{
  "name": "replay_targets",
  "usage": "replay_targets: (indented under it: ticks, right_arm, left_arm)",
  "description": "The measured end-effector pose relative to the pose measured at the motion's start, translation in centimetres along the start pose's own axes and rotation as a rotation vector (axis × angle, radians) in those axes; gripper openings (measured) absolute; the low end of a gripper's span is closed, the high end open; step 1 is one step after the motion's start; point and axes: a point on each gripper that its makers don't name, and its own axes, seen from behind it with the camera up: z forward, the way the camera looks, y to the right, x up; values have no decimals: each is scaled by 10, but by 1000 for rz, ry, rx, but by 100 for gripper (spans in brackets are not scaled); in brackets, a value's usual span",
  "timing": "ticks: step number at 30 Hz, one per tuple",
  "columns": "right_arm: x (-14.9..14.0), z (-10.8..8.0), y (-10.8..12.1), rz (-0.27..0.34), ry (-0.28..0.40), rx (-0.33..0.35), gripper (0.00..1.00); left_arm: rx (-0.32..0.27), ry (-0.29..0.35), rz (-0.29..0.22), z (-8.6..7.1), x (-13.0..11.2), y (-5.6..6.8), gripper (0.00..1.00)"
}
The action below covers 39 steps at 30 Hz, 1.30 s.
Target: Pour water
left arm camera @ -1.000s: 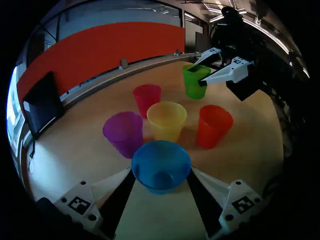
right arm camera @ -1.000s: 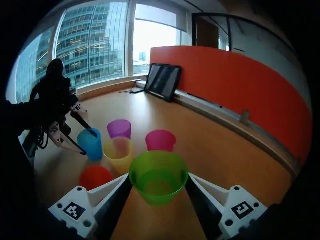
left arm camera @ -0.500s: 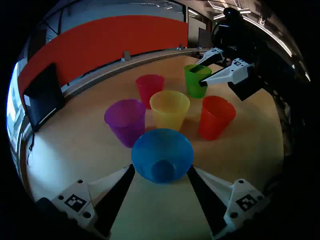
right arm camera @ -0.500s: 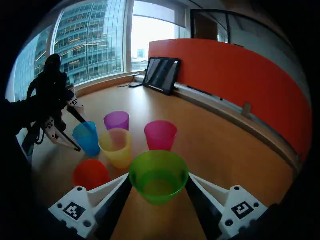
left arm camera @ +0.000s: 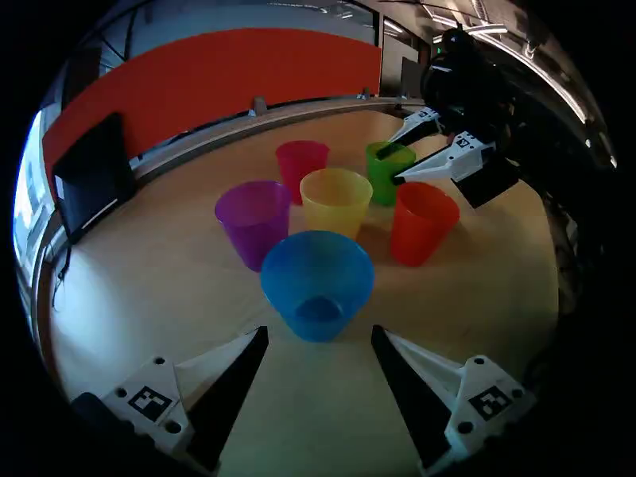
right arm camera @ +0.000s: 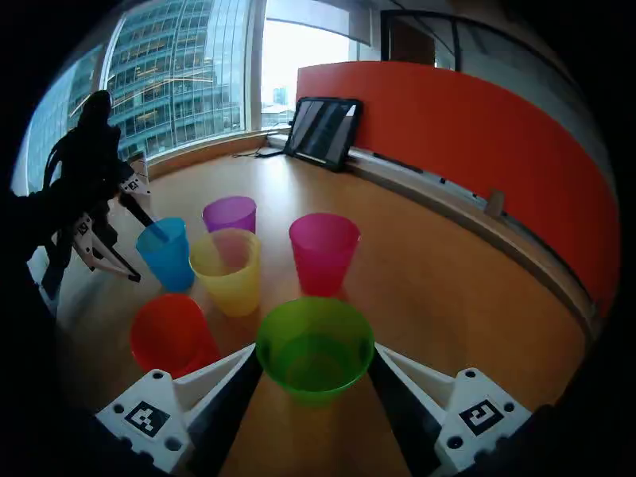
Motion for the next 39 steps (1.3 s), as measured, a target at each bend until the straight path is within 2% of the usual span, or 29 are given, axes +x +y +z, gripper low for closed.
replay_targets:
  ticks: [14,19,24,30,39]
  right_arm:
    - [-8,-1,1,5,-4,-11,92]
    - [-11,-3,3,18,-12,-27,99]
    - [-15,-8,2,13,-12,-45,99]
    - [-20,-22,0,28,4,-59,99]
    - [-28,-55,-3,41,40,-102,99]
  left_arm:
    - [7,-1,-25,-7,-4,2,97]
    - [7,2,-31,-9,-4,4,97]
    - [22,8,-27,-14,-4,2,97]
    - [44,15,-38,-23,-7,0,97]
    - [86,43,-60,-42,-13,0,97]
